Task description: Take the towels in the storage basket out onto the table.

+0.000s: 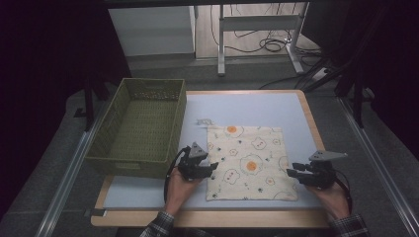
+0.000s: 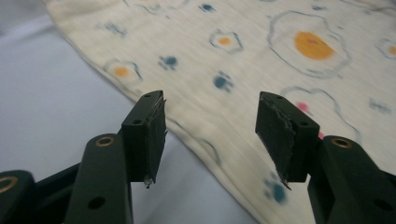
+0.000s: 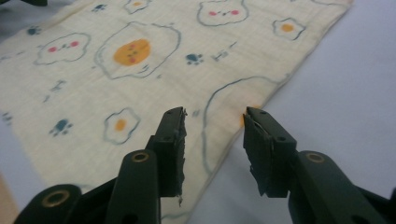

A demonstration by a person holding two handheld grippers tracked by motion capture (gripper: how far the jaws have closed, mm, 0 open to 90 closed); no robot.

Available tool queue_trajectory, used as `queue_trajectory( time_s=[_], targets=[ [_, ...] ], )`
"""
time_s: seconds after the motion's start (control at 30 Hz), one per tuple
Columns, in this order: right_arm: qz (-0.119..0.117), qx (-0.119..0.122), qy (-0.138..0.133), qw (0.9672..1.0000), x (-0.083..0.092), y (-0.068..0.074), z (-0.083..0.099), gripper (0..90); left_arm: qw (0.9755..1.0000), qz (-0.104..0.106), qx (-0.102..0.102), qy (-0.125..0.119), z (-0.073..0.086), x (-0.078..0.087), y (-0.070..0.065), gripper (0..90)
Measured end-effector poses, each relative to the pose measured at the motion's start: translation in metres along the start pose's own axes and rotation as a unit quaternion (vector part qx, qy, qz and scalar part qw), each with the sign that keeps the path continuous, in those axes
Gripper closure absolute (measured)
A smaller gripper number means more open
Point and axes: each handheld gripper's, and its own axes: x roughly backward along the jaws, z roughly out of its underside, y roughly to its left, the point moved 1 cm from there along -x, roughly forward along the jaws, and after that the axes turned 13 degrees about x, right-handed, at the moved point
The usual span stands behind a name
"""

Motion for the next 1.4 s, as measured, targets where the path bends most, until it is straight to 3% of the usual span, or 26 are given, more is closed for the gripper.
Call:
queue_trajectory(
  time_s=[0.3, 0.57, 0.83, 1.2, 1.4],
  targets=[
    [0.016, 0.001, 0.002, 0.9999, -0.019, -0.019, -0.011, 55.1, 0.9994, -0.035, 0.0, -0.008, -0.029, -0.025, 0.017, 49.3],
    [0.032, -0.008, 0.0, 0.9995, -0.034, -0.038, -0.025, 55.3, 0.9972, -0.07, 0.024, -0.012, -0.046, -0.045, 0.036, 56.0],
    [0.043, -0.012, 0.005, 0.999, -0.051, -0.056, -0.037, 70.0, 0.9944, -0.097, 0.039, -0.012, -0.064, -0.064, 0.053, 65.2],
    [0.061, -0.03, 0.008, 0.9977, -0.073, -0.094, -0.056, 77.2, 0.9933, -0.102, 0.052, -0.014, -0.073, -0.076, 0.07, 65.4],
    [0.063, -0.044, 0.011, 0.997, -0.09, -0.108, -0.063, 75.4, 0.9923, -0.115, 0.046, -0.009, -0.073, -0.082, 0.075, 57.5]
  ],
)
